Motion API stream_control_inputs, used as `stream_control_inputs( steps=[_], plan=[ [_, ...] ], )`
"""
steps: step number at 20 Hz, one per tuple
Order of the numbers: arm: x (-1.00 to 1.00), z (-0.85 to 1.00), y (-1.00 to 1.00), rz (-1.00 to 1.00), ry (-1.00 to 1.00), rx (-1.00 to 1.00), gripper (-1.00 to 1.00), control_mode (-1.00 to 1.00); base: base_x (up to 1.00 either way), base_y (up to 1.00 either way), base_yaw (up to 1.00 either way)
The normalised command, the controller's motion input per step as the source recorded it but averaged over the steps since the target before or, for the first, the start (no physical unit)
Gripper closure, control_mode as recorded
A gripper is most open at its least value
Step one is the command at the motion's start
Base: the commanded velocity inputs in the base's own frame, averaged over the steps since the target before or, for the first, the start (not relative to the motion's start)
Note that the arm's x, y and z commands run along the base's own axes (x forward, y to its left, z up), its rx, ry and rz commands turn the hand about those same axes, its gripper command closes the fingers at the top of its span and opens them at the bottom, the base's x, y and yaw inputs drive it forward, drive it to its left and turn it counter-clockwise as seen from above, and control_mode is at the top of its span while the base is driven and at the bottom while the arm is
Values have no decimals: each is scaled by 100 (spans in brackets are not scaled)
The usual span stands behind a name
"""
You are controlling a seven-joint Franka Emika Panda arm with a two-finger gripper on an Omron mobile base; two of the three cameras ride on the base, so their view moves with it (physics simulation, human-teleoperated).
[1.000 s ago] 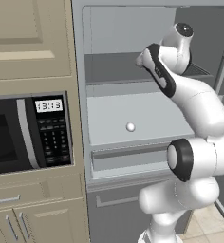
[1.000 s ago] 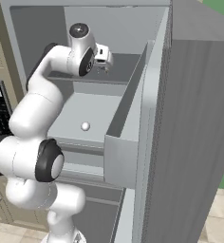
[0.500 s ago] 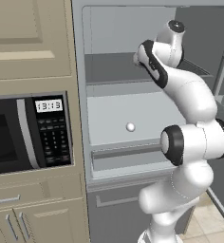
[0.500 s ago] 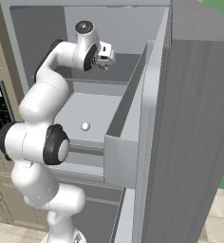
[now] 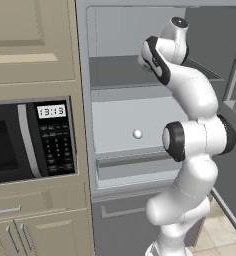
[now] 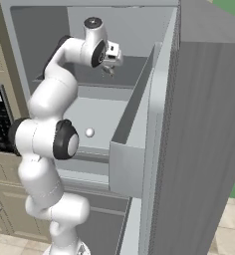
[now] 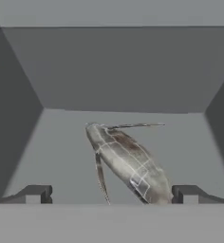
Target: Pick fish from the fridge and place it on the plate on the counter.
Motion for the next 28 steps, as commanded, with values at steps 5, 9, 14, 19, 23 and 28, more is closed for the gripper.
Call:
stream_control_inputs(
  steps=[5, 9, 14, 19, 23, 28],
  plan=[
    [25, -1, 0, 1, 9, 0, -100, -100, 0, 0, 0],
    [27, -5, -3, 3, 4, 0, -100, -100, 0, 0, 0],
    [22, -21, -9, 5, 0, 0, -100, -100, 0, 0, 0],
    [7, -25, -5, 4, 0, 0, -100, -100, 0, 0, 0],
    [0, -21, 0, 0, 3, 0, -100, -100, 0, 0, 0],
    [0, -22, 0, 0, 5, 0, -100, -100, 0, 0, 0]
  ],
)
